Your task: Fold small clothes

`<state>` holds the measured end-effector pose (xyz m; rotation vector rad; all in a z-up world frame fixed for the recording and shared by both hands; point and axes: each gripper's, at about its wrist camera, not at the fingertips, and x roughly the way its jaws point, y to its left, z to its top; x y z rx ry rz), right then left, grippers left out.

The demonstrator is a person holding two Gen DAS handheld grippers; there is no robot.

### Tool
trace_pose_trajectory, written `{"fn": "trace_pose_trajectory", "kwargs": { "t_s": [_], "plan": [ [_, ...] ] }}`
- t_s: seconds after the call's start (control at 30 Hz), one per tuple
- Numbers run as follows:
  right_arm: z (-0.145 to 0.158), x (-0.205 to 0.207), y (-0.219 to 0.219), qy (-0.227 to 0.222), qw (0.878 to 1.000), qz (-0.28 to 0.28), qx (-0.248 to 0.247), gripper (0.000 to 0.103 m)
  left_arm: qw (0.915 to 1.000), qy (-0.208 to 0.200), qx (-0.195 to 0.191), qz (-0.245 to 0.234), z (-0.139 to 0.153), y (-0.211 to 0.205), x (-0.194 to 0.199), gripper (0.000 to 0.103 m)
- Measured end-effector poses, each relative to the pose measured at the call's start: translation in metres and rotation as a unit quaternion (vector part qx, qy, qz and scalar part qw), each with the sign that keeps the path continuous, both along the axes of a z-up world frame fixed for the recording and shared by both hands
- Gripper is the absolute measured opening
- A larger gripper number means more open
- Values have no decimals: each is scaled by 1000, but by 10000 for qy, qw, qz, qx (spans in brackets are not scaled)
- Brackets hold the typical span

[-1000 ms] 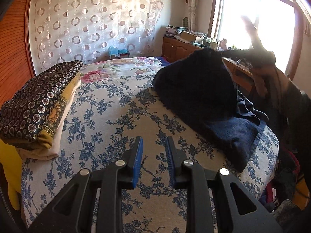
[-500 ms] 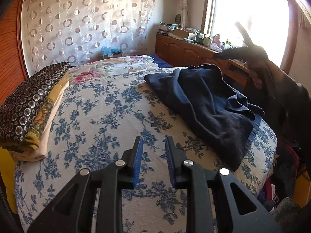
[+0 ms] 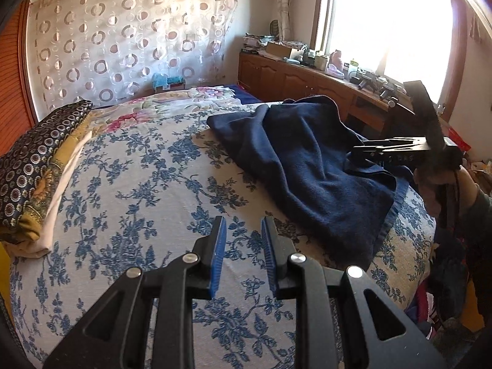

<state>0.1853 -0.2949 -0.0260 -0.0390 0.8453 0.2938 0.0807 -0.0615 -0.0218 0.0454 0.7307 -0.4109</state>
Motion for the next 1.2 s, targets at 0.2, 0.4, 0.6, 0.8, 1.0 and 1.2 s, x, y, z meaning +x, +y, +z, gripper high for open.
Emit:
{"fn": "trace_pose_trajectory", "kwargs": {
  "t_s": [0.2, 0.4, 0.6, 0.8, 1.0, 1.2],
  "plan": [
    [-9, -1, 6, 28, 9998, 150, -124, 3, 10000, 29, 25, -66, -2, -9, 2, 22],
    [19, -35, -13, -515, 9984, 172, 128, 4, 9998, 1, 41, -171, 2, -19, 3, 22],
    [35, -57, -53, -674, 9972, -328, -6, 4, 9995, -86, 28, -316, 9, -32, 5, 22],
    [18, -55, -62, -516, 9965, -640, -145, 28, 9993, -34, 91, -371, 6, -39, 7, 22],
    [10, -61, -63, -416, 9975, -527, 214, 55, 9995, -10, 104, -314, 3, -41, 8, 22],
    [-5, -58, -46, -248, 9986, -460, -2, 55, 9995, 32, 110, -295, -1, -40, 8, 22]
  ]
}}
